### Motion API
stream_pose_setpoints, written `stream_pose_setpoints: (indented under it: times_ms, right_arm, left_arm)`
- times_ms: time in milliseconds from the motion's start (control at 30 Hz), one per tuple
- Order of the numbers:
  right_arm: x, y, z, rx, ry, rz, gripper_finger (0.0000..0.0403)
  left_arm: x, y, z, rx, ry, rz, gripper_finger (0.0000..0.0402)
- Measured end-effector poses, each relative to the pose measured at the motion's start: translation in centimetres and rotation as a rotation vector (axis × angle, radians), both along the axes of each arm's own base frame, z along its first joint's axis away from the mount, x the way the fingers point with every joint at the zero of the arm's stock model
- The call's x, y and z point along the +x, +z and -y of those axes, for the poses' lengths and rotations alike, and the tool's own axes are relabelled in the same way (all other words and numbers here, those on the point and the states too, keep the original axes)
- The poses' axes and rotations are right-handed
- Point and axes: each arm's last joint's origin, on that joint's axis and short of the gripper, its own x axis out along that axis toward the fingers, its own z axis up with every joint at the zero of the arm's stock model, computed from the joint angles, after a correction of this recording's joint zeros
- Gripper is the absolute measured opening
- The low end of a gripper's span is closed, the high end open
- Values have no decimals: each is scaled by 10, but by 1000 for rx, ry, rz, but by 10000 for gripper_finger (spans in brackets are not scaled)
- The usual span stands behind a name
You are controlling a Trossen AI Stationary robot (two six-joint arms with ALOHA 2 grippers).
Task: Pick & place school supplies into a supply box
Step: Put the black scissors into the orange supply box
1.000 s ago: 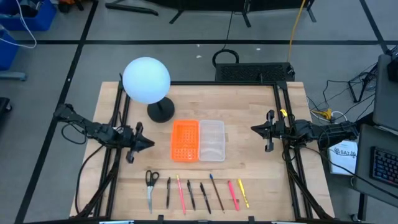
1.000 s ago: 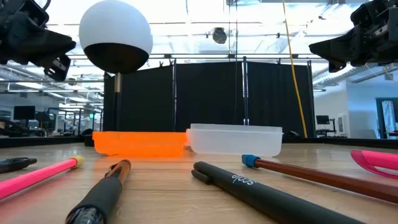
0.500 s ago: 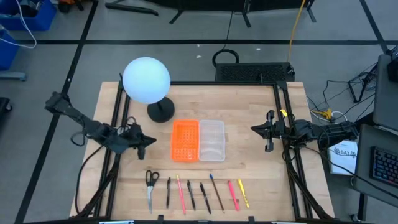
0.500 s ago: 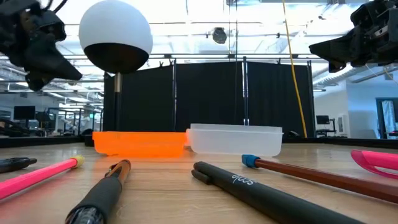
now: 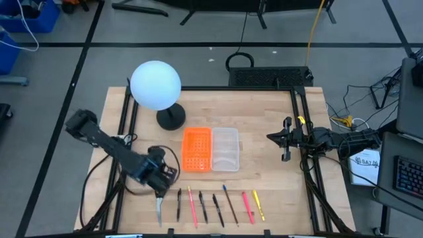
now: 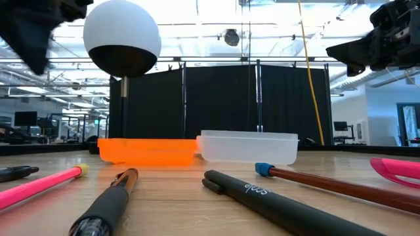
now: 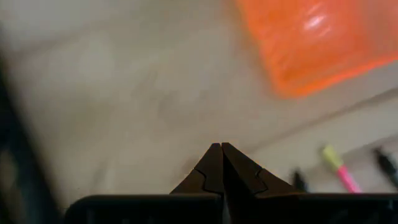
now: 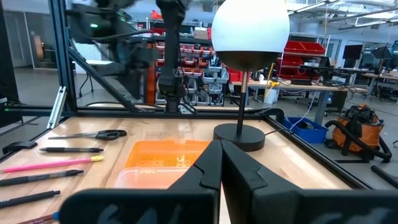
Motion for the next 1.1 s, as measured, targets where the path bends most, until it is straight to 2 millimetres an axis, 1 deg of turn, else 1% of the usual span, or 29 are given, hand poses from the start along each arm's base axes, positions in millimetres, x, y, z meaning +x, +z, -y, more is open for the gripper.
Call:
stream_pose_setpoints:
  times_ms: [67, 100, 233, 300, 367, 500, 600, 700, 767, 967, 1033, 1100]
  right_arm:
    - [0, 0, 0, 0, 0, -4, 0]
    - [0, 0, 0, 7, 0, -4, 0]
    - [0, 0, 0, 48, 3, 1, 0]
    - [0, 0, 0, 71, 6, 4, 0]
    - [0, 0, 0, 90, 7, 7, 0]
    - [0, 0, 0, 89, 8, 7, 0]
    - [0, 0, 0, 84, 7, 6, 0]
    - [0, 0, 0, 83, 7, 6, 0]
    - [0, 0, 0, 82, 7, 6, 0]
    - [0, 0, 0, 82, 6, 6, 0]
    - [0, 0, 0, 82, 6, 6, 0]
    - [0, 0, 0, 82, 6, 7, 0]
  left_arm:
    - [7, 2, 16, -31, 57, -56, 6]
    - [9, 1, 26, -46, 75, -57, 6]
    - [15, -13, 68, -107, 60, 26, 4]
    - [11, -21, 81, -66, 70, 69, 7]
    - [5, -25, 86, -29, 98, 98, 7]
    - [-3, -35, 87, -8, 200, 115, 6]
    - [-4, -43, 80, -14, 259, 55, 20]
    - [-1, -53, 70, -46, 310, -35, 52]
    - [3, -57, 65, -63, 305, -54, 79]
    - [19, -62, 56, -104, 218, -18, 170]
    - [22, -62, 55, -113, 250, -2, 191]
    - [23, -62, 54, -115, 307, 10, 204]
